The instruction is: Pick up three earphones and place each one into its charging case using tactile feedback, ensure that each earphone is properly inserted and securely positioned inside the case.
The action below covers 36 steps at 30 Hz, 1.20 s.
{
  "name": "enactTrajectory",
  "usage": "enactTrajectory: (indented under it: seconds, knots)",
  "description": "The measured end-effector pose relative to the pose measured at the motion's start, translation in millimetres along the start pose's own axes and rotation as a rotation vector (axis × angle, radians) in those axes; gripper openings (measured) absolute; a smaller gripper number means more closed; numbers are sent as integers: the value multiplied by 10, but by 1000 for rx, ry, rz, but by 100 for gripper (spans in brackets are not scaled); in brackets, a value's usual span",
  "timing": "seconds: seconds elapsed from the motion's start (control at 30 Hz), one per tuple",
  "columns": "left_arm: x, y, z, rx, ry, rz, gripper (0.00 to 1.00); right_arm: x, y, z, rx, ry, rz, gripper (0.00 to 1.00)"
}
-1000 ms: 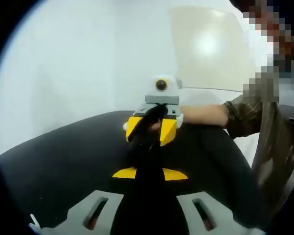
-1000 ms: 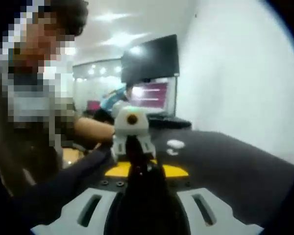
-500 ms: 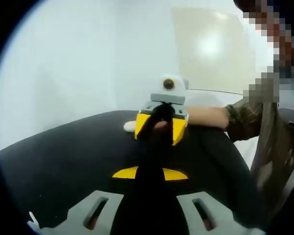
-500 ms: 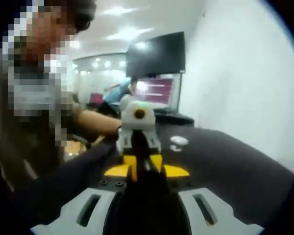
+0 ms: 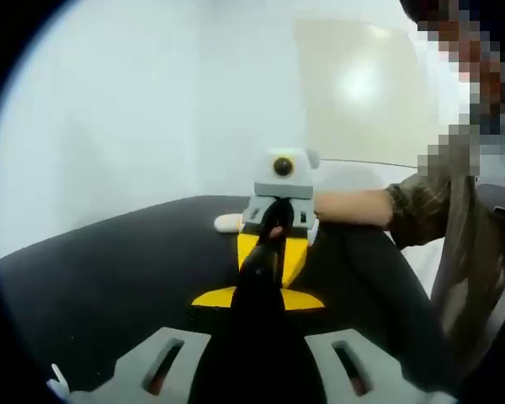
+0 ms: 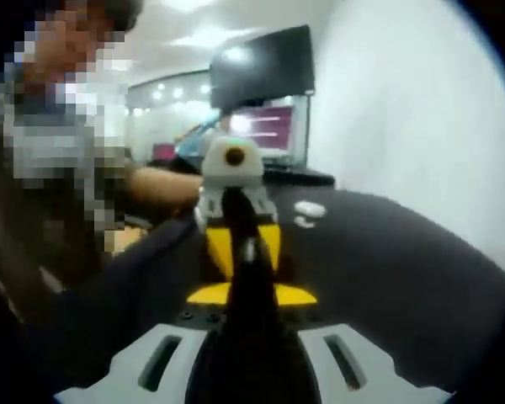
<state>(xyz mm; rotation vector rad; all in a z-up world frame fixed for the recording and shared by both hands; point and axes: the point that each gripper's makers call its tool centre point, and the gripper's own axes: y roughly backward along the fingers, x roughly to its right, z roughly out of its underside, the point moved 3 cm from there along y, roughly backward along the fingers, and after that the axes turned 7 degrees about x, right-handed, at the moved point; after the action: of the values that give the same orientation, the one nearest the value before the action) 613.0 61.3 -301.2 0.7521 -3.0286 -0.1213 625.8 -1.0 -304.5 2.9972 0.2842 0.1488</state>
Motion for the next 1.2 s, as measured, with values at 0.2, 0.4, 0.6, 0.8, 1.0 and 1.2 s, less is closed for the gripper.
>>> enactTrajectory:
  seconds: [0.2, 0.4, 0.6, 0.8, 1.0, 1.2]
  knots:
    - [-96, 73, -167, 120, 28, -51, 17, 102, 115, -135, 42, -169, 50, 18]
    - [-212, 108, -201, 149, 53, -96, 19, 201, 177, 8, -74, -13, 135, 25]
    - [-234, 107, -189, 141, 42, -108, 19, 349, 251, -52, -63, 22, 218, 33]
    - [-254, 100, -172, 131, 36, -117, 19, 400, 319, -150, -55, 104, 254, 37]
    - [-254, 68, -124, 98, 23, -122, 25, 715, 642, -863, 389, -21, 498, 37]
    - [-296, 17, 32, -20, -10, -176, 32, 917, 1004, -944, 541, -157, 626, 36]
